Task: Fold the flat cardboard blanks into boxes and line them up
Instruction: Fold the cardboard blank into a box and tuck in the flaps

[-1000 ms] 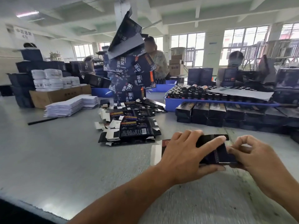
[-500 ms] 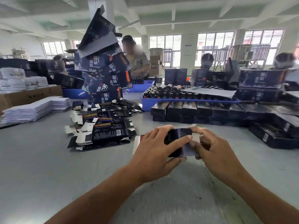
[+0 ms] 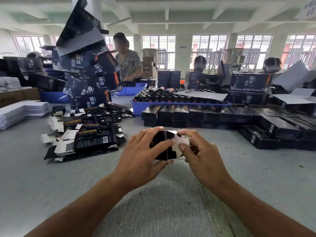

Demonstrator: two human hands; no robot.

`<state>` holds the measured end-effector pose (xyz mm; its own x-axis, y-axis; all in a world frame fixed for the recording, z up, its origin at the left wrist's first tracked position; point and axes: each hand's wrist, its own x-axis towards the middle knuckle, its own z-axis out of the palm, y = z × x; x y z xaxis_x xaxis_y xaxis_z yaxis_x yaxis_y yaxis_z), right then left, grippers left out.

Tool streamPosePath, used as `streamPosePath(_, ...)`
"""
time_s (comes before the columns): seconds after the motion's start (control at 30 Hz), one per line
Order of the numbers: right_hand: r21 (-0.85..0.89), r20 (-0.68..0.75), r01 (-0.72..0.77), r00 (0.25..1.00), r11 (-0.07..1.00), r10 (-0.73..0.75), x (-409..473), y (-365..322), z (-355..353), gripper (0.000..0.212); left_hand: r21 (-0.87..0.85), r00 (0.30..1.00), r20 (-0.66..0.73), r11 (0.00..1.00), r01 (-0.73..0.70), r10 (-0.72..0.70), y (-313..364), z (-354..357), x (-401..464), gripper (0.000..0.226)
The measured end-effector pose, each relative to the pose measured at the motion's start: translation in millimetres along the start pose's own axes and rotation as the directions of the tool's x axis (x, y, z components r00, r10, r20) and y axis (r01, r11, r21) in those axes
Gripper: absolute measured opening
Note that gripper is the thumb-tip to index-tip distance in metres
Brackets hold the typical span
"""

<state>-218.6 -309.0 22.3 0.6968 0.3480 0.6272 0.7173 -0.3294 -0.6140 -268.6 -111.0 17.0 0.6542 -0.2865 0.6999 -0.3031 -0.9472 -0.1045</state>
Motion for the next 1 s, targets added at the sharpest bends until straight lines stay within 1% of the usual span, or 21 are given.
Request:
streamPosePath(0.1,0.017,0.005,-0.026,1.0,1.0,0.026,0,2,1,0.03,-0.035,1.0,0.004,0.999,0.016,-0.016,1,0,-1,0.057)
streamPosePath(0.23,0.01,0.001,-0.022,1.0,1.0,0.022,0,2,1,0.028,-0.043,1.0,-0.007,0.999,0.015,-0.016,1,1,-2,0.059)
streamPosePath(0.33,-0.013,0.003,-0.009,1.0,1.0,0.009,0,2,1,0.029,-0.028,1.0,0.001,1.0,0.008,-0.008,0,1,-1,0.059)
streamPosePath(0.4,-0.035,0.035,-0.015,0.999,0.999,0.016,1,3,1,0.031,-0.01,1.0,0.021,1.0,0.009,-0.009,-1,1,-2,0.058)
streamPosePath(0.47,-0.048,0.093,-0.036,0.995,0.998,0.04,1,2,1,0.038,-0.007,0.999,0.038,1.0,0.022,-0.022,-3,1,-2,0.053)
streamPosePath(0.5,-0.042,0.126,-0.048,0.991,0.998,0.053,0,2,1,0.047,-0.01,0.999,0.044,1.0,0.029,-0.028,-4,1,-3,0.051)
streamPosePath(0.57,-0.019,0.195,-0.061,0.979,0.998,0.064,-2,2,1,0.07,-0.013,0.998,0.046,0.999,0.035,-0.035,-6,0,-3,0.047)
streamPosePath(0.6,-0.022,0.224,-0.061,0.972,0.998,0.064,-2,2,2,0.078,-0.01,0.998,0.047,0.999,0.035,-0.035,-8,0,-3,0.047)
streamPosePath(0.63,-0.035,0.24,-0.05,0.969,0.998,0.057,-2,2,2,0.079,-0.007,0.998,0.048,0.999,0.033,-0.032,-8,0,-3,0.048)
streamPosePath(0.73,-0.099,0.198,-0.011,0.98,0.995,0.031,0,4,3,0.064,-0.003,0.999,0.046,1.0,0.016,-0.016,-9,2,-4,0.051)
streamPosePath(0.83,-0.102,0.115,-0.028,0.993,0.994,0.04,0,3,2,0.049,-0.012,0.999,0.037,1.0,-0.003,0.004,-7,2,-4,0.053)
streamPosePath(1.0,-0.071,0.067,-0.043,0.997,0.997,0.048,-1,1,0,0.039,0.01,0.998,0.021,0.998,-0.056,0.056,-4,2,-4,0.06)
